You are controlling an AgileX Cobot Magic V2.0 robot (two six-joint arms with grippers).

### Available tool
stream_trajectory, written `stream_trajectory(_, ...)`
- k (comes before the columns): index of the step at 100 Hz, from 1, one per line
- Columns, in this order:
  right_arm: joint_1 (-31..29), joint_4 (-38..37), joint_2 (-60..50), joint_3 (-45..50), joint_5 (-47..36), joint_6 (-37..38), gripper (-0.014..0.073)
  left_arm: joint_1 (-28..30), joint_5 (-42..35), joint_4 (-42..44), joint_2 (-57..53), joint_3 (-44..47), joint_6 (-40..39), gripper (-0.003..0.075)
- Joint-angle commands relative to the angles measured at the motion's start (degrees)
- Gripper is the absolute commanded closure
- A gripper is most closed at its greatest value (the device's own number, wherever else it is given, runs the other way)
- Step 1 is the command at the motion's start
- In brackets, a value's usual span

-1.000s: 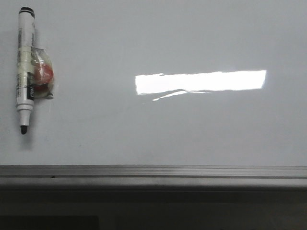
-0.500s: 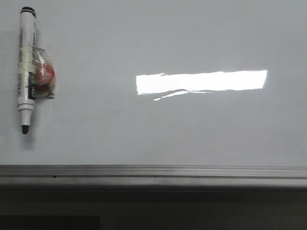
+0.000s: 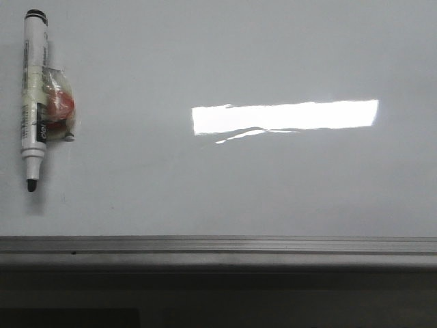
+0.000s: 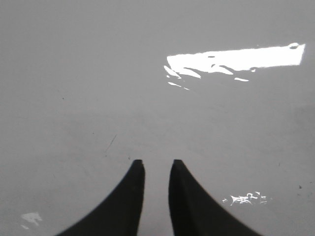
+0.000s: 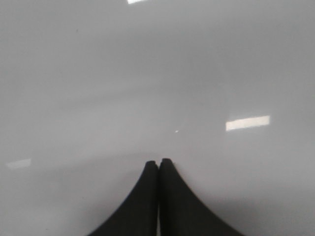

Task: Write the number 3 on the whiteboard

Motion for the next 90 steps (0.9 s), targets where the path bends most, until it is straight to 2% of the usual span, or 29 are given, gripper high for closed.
stream_trajectory(1, 0.03, 0.14, 0.86, -2.05, -4.82, 0.1, 0.0658, -0.12, -6.55, -1.08, 1.69, -1.68, -0.52, 0.0389)
stream_trajectory(7, 0.03, 0.14, 0.86, -2.05, -5.17, 0.1, 0.0658, -0.12, -11.67, -2.62, 2.19, -0.8, -0.52, 0.0349)
stream_trajectory(18, 0.03, 0.14, 0.86, -2.05, -7.32, 0.1, 0.0658, -0.12, -23.29, -8.54, 3.63, 1.11, -0.52, 0.0353)
stream_trajectory(35, 0.03, 0.14, 0.86, -2.05, -7.53, 0.1, 0.0658, -3.44, -23.26, -7.54, 7.55, 1.07, -0.52, 0.0353)
stream_trajectory(47, 0.03, 0.14, 0.86, -2.05, -7.17, 0.1, 0.0658, -12.29, -25.09, -7.54, 11.45, 1.07, -0.52, 0.0353)
stream_trajectory(69, 0.03, 0.14, 0.86, -2.05, -7.17, 0.1, 0.0658, -35.68, -30.25, -11.26, 18.8, 1.07, -0.52, 0.0353)
stream_trajectory(76, 0.03, 0.14, 0.86, -2.05, -7.17, 0.1, 0.0658, -41.52, -31.07, -12.1, 21.03, 1.07, -0.52, 0.0353)
stream_trajectory(90, 0.03, 0.14, 0.86, -2.05, -7.55, 0.1, 0.0658, -48.94, -33.91, -14.33, 26.7, 1.07, -0.52, 0.0353)
